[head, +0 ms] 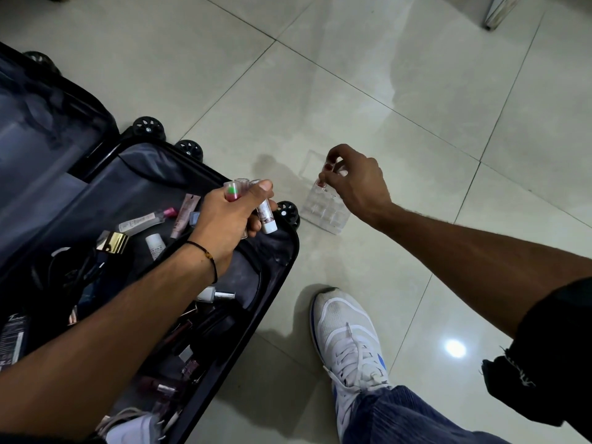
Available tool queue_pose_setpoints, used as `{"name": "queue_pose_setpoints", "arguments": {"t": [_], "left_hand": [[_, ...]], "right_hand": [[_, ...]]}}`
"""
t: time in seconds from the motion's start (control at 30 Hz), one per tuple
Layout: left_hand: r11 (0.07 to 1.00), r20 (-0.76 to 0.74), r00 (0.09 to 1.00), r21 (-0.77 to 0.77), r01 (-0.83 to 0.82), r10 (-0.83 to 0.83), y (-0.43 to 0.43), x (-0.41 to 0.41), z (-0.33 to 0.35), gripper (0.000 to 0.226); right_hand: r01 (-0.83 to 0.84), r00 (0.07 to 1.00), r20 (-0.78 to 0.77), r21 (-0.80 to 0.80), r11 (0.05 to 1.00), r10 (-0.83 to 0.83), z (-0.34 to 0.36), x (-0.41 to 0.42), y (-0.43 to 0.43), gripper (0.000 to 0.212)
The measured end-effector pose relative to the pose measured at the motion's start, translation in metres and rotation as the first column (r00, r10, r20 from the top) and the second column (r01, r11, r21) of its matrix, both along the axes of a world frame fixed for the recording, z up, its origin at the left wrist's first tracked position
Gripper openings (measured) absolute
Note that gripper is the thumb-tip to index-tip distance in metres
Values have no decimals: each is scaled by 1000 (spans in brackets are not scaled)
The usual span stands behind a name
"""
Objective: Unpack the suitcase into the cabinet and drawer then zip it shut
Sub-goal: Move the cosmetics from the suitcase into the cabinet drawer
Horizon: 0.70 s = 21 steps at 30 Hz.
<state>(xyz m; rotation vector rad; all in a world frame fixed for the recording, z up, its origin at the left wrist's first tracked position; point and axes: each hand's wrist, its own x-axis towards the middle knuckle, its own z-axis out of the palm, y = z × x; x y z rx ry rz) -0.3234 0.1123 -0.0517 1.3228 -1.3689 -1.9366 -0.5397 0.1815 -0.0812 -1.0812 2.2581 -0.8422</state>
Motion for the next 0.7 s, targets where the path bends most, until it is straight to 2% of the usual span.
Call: {"name": "queue_pose_setpoints", "arguments": {"t": [0.17, 0.37, 0.47, 0.53, 0.63, 0.7], "left_hand": [[1000, -10, 1000, 10, 15, -15, 0, -1, -1, 26], [1000, -3, 1000, 12, 13, -13, 0, -2, -2, 26], [1000, -1, 1000, 9, 19, -19, -1, -1, -2, 28], [1000, -3, 1000, 5, 22, -22, -1, -1, -2, 29], [1000, 3, 1000, -8, 30, -30, -1, -1, -3, 28], [999, 10, 999, -11, 37, -37, 0, -1, -3, 25]], "right_hand": [[-41, 997, -61, 21, 999, 42, -2, 0, 2, 13], [-153, 965, -184, 197, 968, 190, -17, 3, 7, 14], [-168, 964, -170, 197, 966, 203, -22, 1, 9, 13], [-177, 969, -133, 213, 961, 208, -20, -3, 10, 22], [-106, 990, -72, 184, 977, 121, -7, -8, 13, 52], [35, 999, -45, 102, 994, -30, 7, -9, 14, 52]]}}
